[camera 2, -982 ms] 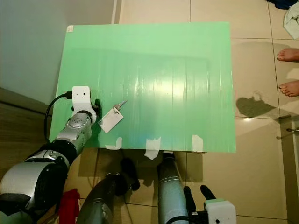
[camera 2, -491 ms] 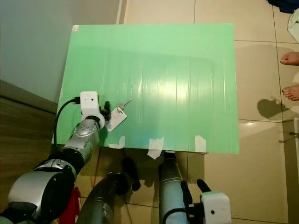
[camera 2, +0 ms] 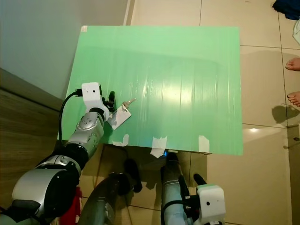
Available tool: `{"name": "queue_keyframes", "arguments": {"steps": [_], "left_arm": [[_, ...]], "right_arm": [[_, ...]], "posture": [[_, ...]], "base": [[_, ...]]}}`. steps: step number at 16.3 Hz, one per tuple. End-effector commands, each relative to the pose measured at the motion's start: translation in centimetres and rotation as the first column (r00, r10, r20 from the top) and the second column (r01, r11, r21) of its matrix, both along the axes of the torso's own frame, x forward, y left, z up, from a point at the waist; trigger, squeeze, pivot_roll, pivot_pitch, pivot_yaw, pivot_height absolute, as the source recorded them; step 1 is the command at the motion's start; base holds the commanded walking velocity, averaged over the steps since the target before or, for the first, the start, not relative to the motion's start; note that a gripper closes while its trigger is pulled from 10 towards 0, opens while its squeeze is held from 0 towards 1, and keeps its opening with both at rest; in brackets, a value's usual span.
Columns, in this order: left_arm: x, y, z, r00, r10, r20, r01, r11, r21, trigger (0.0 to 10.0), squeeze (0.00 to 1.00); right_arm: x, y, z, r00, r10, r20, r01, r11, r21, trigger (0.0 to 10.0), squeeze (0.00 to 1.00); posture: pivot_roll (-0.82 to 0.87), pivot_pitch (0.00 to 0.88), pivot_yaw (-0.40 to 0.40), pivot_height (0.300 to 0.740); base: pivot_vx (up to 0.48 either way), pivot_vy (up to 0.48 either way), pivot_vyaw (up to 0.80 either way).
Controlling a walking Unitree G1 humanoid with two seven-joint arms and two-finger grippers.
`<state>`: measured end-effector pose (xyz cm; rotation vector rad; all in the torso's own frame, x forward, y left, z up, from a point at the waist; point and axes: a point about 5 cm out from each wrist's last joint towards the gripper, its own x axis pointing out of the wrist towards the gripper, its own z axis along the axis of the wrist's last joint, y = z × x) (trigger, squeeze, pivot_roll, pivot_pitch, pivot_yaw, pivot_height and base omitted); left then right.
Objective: Hang keys on a hook
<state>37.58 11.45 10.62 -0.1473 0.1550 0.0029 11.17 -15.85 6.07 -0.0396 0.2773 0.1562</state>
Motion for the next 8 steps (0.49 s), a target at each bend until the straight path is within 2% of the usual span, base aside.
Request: {"name": "queue_keyframes", "arguments": {"steps": [1, 5, 8], "left_arm": [[-0.7, 0.4, -1.5, 0.998, 0.011, -0.063, -0.013, 1.0, -0.018, 10.0, 0.0], [-1.5, 0.5, -3.1, 0.991, 0.022, -0.135, -0.026, 0.999, -0.034, 10.0, 0.0], [-2.7, 0.4, -5.1, 0.974, 0.02, -0.225, -0.039, 0.996, -0.08, 10.0, 0.0]], "right_arm": [[-0.5, 0.3, -0.6, 0.999, 0.008, -0.034, -0.008, 1.0, 0.008, 10.0, 0.0], [-0.6, 0.4, -0.8, 0.999, 0.015, -0.034, -0.014, 1.0, 0.011, 10.0, 0.0], [-0.7, 0.2, -0.8, 0.999, 0.019, -0.04, -0.019, 1.0, 0.009, 10.0, 0.0]], "posture": [[-0.47, 0.389, 0.152, 0.727], [-0.46, 0.39, 0.151, 0.727], [-0.45, 0.397, 0.148, 0.727]], "base": [[0.0, 0.0, 0.0], [0.0, 0.0, 0.0], [0.0, 0.0, 0.0]]}}
